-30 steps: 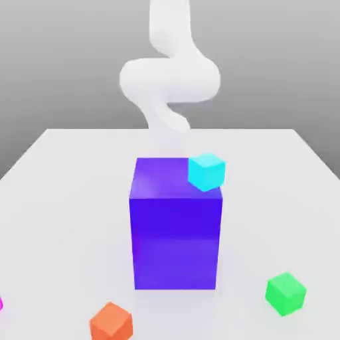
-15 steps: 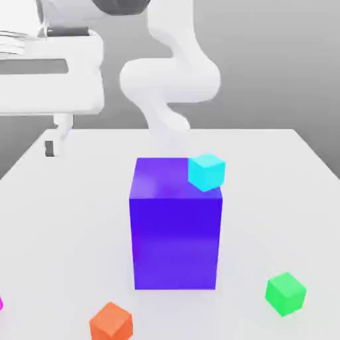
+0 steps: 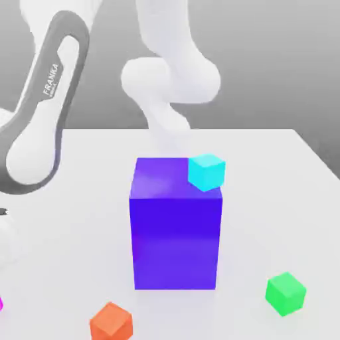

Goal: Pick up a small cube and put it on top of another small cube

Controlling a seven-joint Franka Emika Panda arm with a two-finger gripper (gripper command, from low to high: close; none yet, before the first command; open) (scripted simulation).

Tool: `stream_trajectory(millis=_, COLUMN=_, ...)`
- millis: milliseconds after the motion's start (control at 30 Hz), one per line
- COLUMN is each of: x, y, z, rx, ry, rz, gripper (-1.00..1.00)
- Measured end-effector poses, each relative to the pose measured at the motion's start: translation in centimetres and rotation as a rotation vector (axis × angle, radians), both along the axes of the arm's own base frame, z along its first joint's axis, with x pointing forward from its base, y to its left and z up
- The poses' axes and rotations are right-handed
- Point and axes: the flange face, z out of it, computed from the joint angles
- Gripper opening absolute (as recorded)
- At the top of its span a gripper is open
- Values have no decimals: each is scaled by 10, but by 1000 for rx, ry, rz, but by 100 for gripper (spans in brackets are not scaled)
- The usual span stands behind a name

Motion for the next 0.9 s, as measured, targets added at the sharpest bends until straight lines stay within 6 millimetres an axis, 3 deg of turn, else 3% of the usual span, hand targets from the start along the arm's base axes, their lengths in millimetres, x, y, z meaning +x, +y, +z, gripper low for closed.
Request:
stream_trajectory(millis=67, x=-2, y=-2, z=-31, rx=0, ry=5, rz=0, gripper=0)
stream_trajectory(millis=100, x=-3, y=-2, z=-44, rx=1, ry=6, rz=-1, gripper=-100)
stream_trajectory(millis=300, x=-3, y=-2, z=-50, rx=2, ry=7, rz=-1, gripper=-100)
stream_trajectory(millis=367, x=-3, y=-2, z=-35, rx=2, ry=7, rz=0, gripper=-100)
stream_trajectory(millis=467, x=1, y=5, z=4, rx=5, ry=7, rz=10, gripper=-100)
stream_trajectory(millis=600, x=41, y=101, z=18, rx=27, ry=7, rz=157, gripper=-100)
stream_trajectory(millis=700, x=59, y=175, z=25, rx=38, ry=10, rz=272, gripper=-100)
stream_trajectory(millis=900, x=57, y=326, z=39, rx=42, ry=14, rz=513, gripper=-100)
